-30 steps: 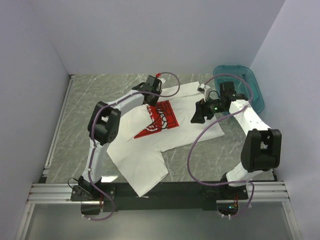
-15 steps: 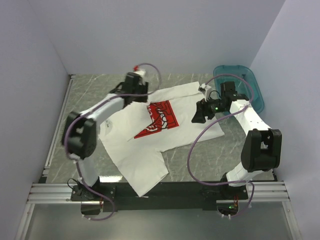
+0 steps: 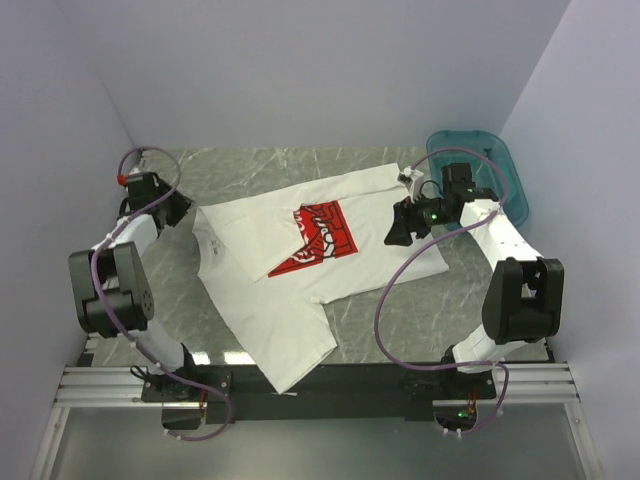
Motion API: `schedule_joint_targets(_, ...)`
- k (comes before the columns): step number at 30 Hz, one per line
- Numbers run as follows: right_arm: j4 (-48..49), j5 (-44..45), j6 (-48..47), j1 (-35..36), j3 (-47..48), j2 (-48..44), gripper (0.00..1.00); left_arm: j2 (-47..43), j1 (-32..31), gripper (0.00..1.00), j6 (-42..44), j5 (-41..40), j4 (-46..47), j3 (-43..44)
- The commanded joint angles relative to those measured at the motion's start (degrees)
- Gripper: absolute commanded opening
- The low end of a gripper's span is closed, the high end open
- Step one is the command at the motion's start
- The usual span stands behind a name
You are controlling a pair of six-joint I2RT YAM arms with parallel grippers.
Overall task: Fold and stack the t-shirts
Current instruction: Fold the tshirt
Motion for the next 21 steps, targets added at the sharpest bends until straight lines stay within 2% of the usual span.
schedule_joint_targets(1,0.96,-0.11,-0.56,-0.66,-0.41,-0.59,0.75,2.82,1.96,0.45,-6.43,8.66,4.53,0.91)
schedule_joint_targets(7,0.78,-0.63,-0.82,-0.92,-0.24,-0.06,0.75,11.87,2.67,0.43,-6.69,11.03,4.0,6.36)
schedule_joint_targets(17,0.08,-1.34,-1.26,-1.01,-0.15,0.55,0.75,19.79,2.67,0.43,-7.57,13.15,4.44,11.9)
schedule_joint_targets(21,0.08,-1.6,-1.26,-1.1,-0.15,0.55,0.75,22.43,2.58,0.38,-7.4,13.41,3.91,14.18)
